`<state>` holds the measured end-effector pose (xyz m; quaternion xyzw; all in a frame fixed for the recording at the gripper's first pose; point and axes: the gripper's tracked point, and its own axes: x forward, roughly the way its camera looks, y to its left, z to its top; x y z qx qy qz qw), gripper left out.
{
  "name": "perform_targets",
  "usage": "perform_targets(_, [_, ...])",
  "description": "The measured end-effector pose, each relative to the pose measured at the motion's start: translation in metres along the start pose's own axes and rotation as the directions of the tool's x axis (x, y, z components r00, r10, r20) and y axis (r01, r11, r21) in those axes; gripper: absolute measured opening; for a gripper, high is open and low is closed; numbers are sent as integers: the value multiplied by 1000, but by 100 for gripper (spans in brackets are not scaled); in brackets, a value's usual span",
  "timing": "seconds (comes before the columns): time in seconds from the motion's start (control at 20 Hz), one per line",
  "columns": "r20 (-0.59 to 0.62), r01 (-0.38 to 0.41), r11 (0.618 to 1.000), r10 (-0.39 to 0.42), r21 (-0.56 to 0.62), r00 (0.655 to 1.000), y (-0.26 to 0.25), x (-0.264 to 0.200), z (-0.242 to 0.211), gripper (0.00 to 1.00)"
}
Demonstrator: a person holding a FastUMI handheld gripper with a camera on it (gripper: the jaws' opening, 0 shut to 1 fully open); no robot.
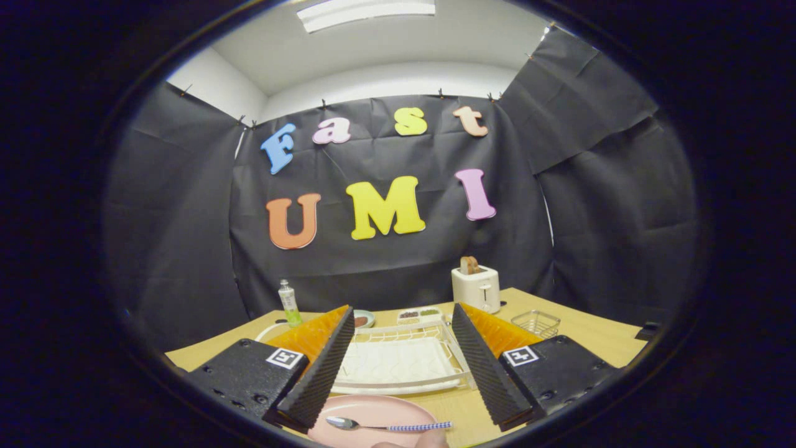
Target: Take the plate from the dish rack, then take the spoon from the basket and place it into the plate.
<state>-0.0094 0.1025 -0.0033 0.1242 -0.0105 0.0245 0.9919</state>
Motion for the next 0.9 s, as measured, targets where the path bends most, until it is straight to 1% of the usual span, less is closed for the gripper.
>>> perform_targets(0.25, [27, -27, 999, 28, -23, 999, -3, -8, 23, 100])
perform_targets(0.3, [26, -44, 999, 45, -31, 999, 0, -10, 25, 100])
perform_targets(0.45, [16, -77, 995, 79, -69, 997, 4, -17, 25, 100])
perform_targets(0.65, [27, -85, 989, 89, -124, 996, 8, -22, 24, 100])
perform_targets(0.8, [16, -99, 985, 102, -142, 995, 17, -24, 19, 100])
perform_targets(0.9, [13, -114, 984, 117, -134, 993, 24, -23, 18, 100])
